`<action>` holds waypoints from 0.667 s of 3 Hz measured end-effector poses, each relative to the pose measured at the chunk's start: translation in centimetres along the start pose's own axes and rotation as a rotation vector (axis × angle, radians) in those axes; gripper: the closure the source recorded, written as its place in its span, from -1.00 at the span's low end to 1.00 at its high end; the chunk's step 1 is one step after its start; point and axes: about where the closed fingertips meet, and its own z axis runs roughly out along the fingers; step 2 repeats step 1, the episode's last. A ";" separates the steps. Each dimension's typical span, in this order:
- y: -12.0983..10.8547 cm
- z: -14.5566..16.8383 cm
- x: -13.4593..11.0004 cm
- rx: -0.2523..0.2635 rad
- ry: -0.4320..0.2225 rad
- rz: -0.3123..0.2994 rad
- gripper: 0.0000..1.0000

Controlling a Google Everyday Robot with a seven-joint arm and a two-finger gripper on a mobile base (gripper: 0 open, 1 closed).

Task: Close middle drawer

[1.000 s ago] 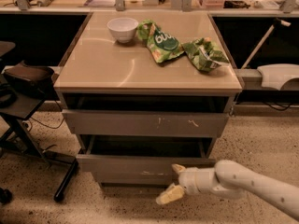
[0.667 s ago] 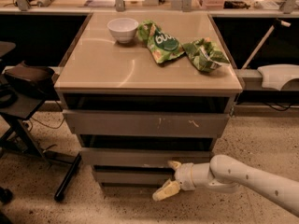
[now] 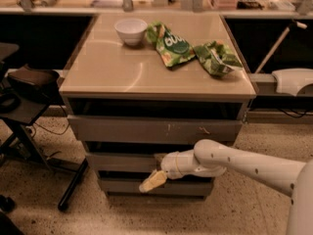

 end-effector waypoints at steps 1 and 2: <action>0.0 0.0 0.0 0.000 0.000 0.000 -1.00; 0.0 0.0 0.0 0.000 0.000 0.000 -1.00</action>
Offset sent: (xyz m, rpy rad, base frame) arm 0.0000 0.0000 0.0000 0.0000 0.0000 0.0000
